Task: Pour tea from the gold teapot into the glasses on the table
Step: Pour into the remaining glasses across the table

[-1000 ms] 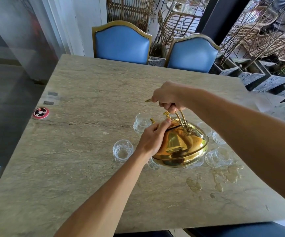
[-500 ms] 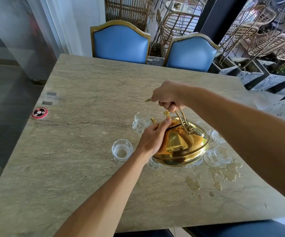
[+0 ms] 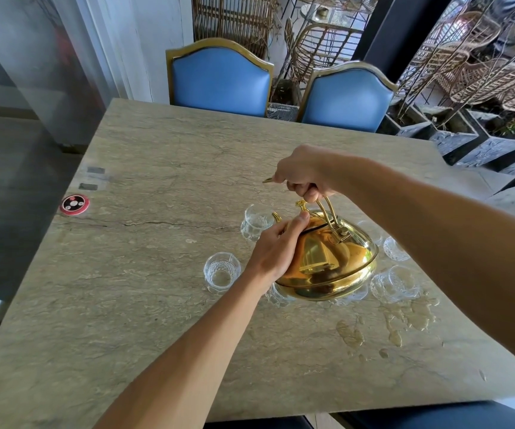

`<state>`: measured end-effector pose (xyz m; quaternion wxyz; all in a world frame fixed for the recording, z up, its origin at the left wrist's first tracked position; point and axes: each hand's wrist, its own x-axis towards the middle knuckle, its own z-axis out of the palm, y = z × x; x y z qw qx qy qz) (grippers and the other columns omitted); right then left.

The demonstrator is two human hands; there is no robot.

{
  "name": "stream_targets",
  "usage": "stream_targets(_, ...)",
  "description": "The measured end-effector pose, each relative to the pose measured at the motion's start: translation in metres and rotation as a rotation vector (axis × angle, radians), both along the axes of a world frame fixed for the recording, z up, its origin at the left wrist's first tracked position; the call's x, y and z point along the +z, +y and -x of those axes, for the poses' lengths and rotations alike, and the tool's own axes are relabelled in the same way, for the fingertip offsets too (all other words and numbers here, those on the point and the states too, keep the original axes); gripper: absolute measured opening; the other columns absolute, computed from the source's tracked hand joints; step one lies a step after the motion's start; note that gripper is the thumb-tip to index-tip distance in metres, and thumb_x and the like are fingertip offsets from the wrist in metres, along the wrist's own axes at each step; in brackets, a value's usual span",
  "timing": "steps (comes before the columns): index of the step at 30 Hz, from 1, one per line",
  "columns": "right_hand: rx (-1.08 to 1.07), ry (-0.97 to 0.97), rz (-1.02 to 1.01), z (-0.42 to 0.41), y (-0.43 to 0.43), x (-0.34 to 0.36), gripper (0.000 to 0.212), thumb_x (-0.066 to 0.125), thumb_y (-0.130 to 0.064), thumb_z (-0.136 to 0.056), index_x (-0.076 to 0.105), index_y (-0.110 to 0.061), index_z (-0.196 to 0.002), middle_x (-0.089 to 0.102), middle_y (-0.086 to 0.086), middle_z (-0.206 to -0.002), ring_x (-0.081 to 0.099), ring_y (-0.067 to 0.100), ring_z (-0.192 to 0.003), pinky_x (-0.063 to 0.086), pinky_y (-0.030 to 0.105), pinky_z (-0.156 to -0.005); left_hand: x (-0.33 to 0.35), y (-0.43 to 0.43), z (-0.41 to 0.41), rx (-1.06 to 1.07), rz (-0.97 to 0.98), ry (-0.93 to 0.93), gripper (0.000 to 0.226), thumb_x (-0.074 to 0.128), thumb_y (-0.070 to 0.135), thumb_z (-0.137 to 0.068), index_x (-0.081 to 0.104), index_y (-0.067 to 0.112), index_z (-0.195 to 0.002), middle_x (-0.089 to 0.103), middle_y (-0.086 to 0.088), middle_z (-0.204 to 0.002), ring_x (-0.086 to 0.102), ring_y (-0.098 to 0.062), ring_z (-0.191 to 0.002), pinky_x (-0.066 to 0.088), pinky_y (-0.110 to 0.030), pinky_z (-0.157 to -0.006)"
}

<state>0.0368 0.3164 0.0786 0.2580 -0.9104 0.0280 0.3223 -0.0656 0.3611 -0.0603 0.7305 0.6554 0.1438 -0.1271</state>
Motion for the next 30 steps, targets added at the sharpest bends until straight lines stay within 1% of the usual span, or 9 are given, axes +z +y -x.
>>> stream_targets(4, 0.004, 0.003, -0.003, 0.000, 0.000, 0.000, 0.021, 0.049, -0.010, -0.099, 0.050, -0.008, -0.078, 0.038, 0.004, -0.054, 0.028, 0.012, -0.042, 0.023, 0.018, -0.038, 0.002, 0.000, 0.000, -0.003, 0.009, 0.012, 0.072, 0.054, 0.077, -0.084, 0.081, 0.017, -0.112, 0.083, -0.013, -0.109, 0.079, -0.028, -0.106, 0.059, -0.046, -0.102)
stream_targets(10, 0.003, 0.006, -0.009, -0.002, 0.000, 0.000, 0.018, 0.049, -0.010, -0.099, 0.051, -0.007, -0.081, 0.038, 0.004, -0.054, 0.028, 0.012, -0.042, 0.024, 0.018, -0.038, 0.002, -0.001, -0.001, -0.003, 0.013, 0.019, 0.072, 0.055, 0.078, -0.082, 0.082, 0.018, -0.110, 0.084, -0.012, -0.107, 0.079, -0.027, -0.105, 0.059, -0.046, -0.103)
stream_targets(16, -0.018, 0.002, -0.023, -0.002, -0.003, -0.001, 0.018, 0.050, -0.010, -0.097, 0.050, -0.008, -0.079, 0.038, 0.004, -0.054, 0.028, 0.013, -0.043, 0.023, 0.020, -0.041, 0.001, -0.001, -0.001, -0.014, 0.000, 0.002, 0.065, 0.056, 0.071, -0.095, 0.081, 0.013, -0.111, 0.082, -0.017, -0.108, 0.078, -0.032, -0.107, 0.059, -0.045, -0.102)
stream_targets(19, -0.041, -0.013, -0.048, -0.001, -0.007, -0.001, 0.017, 0.050, -0.010, -0.097, 0.051, -0.008, -0.080, 0.038, 0.004, -0.052, 0.028, 0.012, -0.041, 0.023, 0.018, -0.038, 0.000, -0.001, -0.002, -0.028, -0.014, -0.007, 0.068, 0.056, 0.075, -0.090, 0.080, 0.015, -0.112, 0.083, -0.014, -0.104, 0.079, -0.026, -0.100, 0.060, -0.038, -0.091)
stream_targets(22, -0.076, -0.031, -0.094, 0.002, -0.015, -0.002, 0.015, 0.051, -0.012, -0.096, 0.053, -0.007, -0.082, 0.039, 0.003, -0.051, 0.029, 0.012, -0.040, 0.023, 0.019, -0.038, -0.001, -0.001, -0.002, -0.058, -0.067, -0.050, 0.055, 0.056, 0.069, -0.099, 0.079, 0.021, -0.112, 0.083, -0.003, -0.098, 0.078, -0.014, -0.093, 0.054, -0.024, -0.080)
stream_targets(25, -0.110, -0.061, -0.137, 0.007, -0.027, -0.003, 0.015, 0.056, -0.018, -0.093, 0.057, -0.007, -0.083, 0.042, 0.005, -0.053, 0.031, 0.014, -0.041, 0.024, 0.022, -0.040, 0.001, -0.003, -0.001, -0.066, -0.123, -0.098, 0.051, 0.056, 0.070, -0.099, 0.077, 0.024, -0.105, 0.079, 0.000, -0.093, 0.075, -0.010, -0.085, 0.052, -0.019, -0.073)
stream_targets(27, -0.149, -0.083, -0.194, 0.013, -0.034, 0.000, 0.013, 0.057, -0.019, -0.094, 0.062, -0.006, -0.092, 0.042, 0.005, -0.054, 0.031, 0.013, -0.039, 0.025, 0.020, -0.039, 0.003, -0.007, -0.002, -0.060, -0.168, -0.123, 0.059, 0.054, 0.083, -0.085, 0.074, 0.029, -0.098, 0.075, -0.008, -0.102, 0.073, -0.016, -0.090, 0.053, -0.026, -0.078)
stream_targets(28, -0.168, -0.095, -0.228, 0.015, -0.038, 0.001, 0.015, 0.057, -0.018, -0.095, 0.065, -0.006, -0.100, 0.041, 0.004, -0.054, 0.031, 0.013, -0.039, 0.025, 0.020, -0.038, 0.005, -0.009, -0.002, -0.056, -0.197, -0.128, 0.058, 0.052, 0.087, -0.078, 0.071, 0.035, -0.095, 0.073, -0.009, -0.109, 0.072, -0.018, -0.096, 0.053, -0.029, -0.082)
stream_targets(30, -0.192, -0.122, -0.294, 0.019, -0.048, 0.003, 0.025, 0.057, -0.017, -0.096, 0.065, -0.006, -0.117, 0.040, 0.003, -0.054, 0.029, 0.012, -0.039, 0.024, 0.019, -0.037, 0.009, -0.012, -0.004, -0.061, -0.245, -0.151, 0.047, 0.051, 0.085, -0.077, 0.064, 0.043, -0.093, 0.069, -0.007, -0.119, 0.069, -0.017, -0.105, 0.053, -0.031, -0.088)
